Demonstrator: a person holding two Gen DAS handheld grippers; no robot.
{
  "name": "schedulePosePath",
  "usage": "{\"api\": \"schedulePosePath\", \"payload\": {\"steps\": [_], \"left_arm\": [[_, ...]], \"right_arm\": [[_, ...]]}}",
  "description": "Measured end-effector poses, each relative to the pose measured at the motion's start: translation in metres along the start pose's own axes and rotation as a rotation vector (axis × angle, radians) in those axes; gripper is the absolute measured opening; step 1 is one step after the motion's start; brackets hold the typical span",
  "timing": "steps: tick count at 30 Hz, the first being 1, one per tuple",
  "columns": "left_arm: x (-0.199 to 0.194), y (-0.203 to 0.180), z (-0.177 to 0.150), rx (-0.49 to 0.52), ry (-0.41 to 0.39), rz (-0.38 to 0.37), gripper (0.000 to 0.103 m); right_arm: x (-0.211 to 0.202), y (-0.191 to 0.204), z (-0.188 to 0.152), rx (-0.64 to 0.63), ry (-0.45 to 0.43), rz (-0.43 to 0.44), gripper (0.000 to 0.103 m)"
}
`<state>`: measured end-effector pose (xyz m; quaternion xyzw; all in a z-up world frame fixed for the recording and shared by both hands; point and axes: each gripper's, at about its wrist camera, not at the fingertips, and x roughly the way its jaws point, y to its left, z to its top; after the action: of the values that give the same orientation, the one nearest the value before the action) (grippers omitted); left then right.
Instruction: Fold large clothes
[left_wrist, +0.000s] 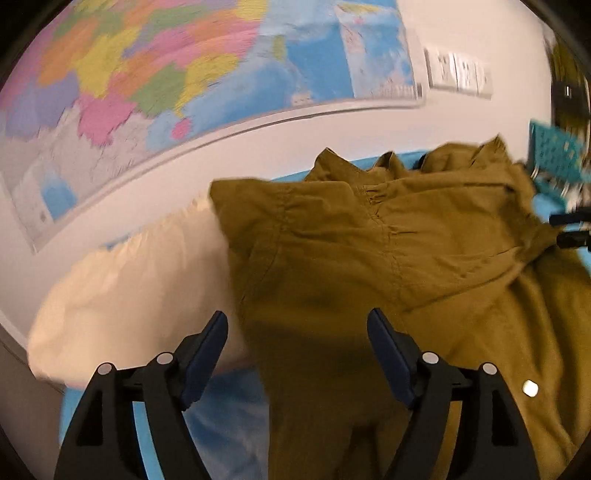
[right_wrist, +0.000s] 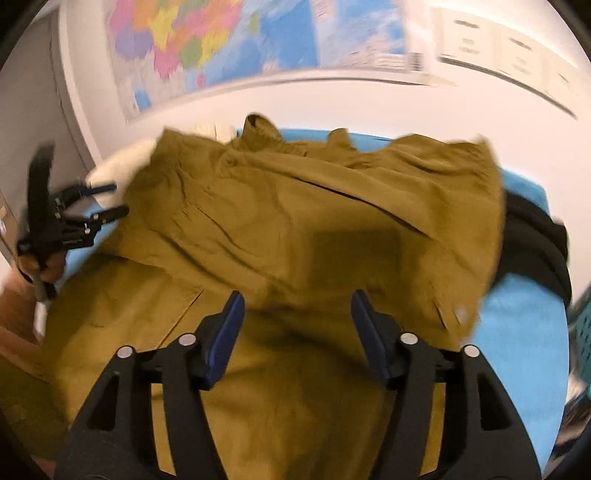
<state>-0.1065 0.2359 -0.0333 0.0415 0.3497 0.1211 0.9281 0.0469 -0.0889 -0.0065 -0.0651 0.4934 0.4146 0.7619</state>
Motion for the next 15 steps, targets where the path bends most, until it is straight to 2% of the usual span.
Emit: {"api": "schedulePosePath", "payload": {"steps": [2,5,8,11,15], "left_arm": [[-0.009,0.011,-0.011,-0.039,0.015,-0.051,0.078],[-0.022,0.023,-0.035,-0.079,0.058,-0.121,0.078],[-0.033,0.028,-0.054,-0.086,0.083,-0.14,0.079],[-0.041,0.04,-0.071,-0.136,0.119,-0.22,0.08],[-0.045,0.041,-0.095,-0.167,0.173,-0.279,0.08]], "right_arm": [[-0.018,-0.013,-0.017,0.082,0.001,0.021,0.069],[-0.038,-0.026,-0.047,0.161,0.007,0.005,0.071],[-0.052,-0.036,-0.074,0.254,0.017,0.021,0.078],[-0.063,-0.041,-0.099,0.322,0.019,0.03,0.079],[-0.078,-0.04,-0.124,0.386,0.003,0.058,0.079]]}}
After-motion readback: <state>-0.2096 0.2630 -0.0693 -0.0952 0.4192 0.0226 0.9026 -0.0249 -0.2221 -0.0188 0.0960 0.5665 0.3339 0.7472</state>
